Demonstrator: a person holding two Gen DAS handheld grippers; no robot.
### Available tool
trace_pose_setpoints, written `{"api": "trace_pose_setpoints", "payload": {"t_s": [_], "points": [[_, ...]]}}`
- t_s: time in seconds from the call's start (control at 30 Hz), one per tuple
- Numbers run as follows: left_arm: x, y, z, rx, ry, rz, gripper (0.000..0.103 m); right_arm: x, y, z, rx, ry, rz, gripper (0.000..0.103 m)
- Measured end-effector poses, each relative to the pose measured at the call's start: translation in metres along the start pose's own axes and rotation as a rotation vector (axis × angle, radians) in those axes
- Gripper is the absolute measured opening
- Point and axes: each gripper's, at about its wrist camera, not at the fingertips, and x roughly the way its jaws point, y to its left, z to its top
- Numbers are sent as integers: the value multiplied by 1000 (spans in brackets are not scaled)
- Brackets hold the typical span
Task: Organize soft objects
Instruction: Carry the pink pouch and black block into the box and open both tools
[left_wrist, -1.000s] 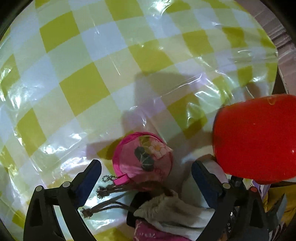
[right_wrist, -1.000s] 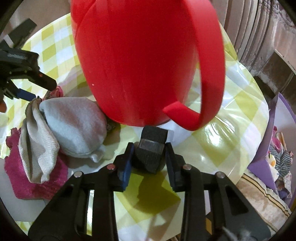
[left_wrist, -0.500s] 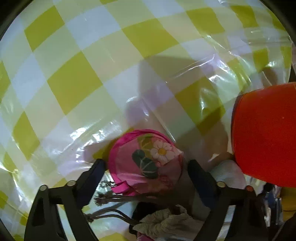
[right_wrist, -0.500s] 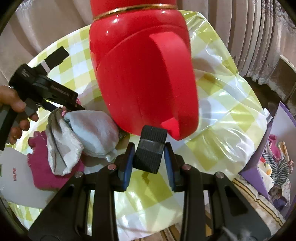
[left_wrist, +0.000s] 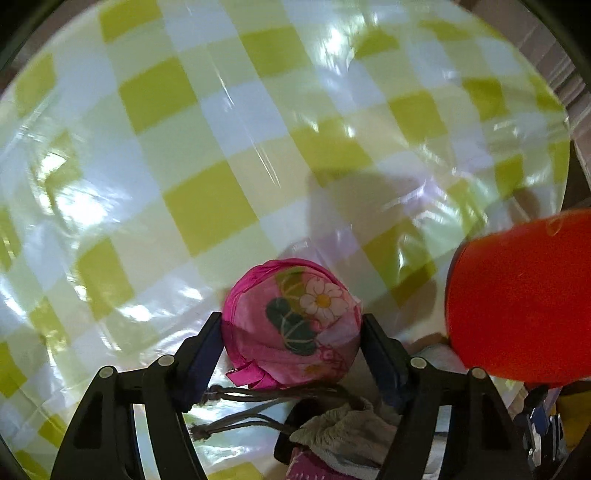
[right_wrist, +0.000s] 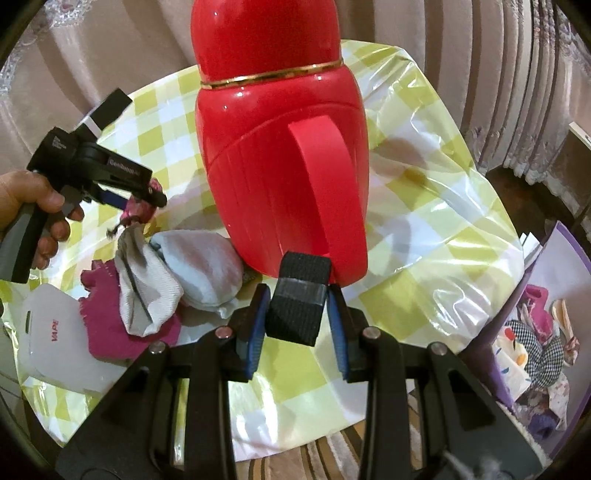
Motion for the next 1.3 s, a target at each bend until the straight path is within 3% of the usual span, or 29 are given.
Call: {"api": "trace_pose_setpoints", "payload": {"t_s": [0.27, 0.57, 0.93, 1.3], "points": [[-66, 15, -16, -88, -178, -44, 73, -11, -11, 3, -28, -4, 39, 32], [-118, 26, -52, -107, -290, -111, 73, -30, -23, -6, -42, 4, 72, 32], [-150, -20, -102, -81, -393, -207, 73, -58, -44, -9, -75, -25, 61, 32], [-169, -95, -155, 6, -452, -300, 73, -89, -87, -2, -81, -79, 35, 32]]}}
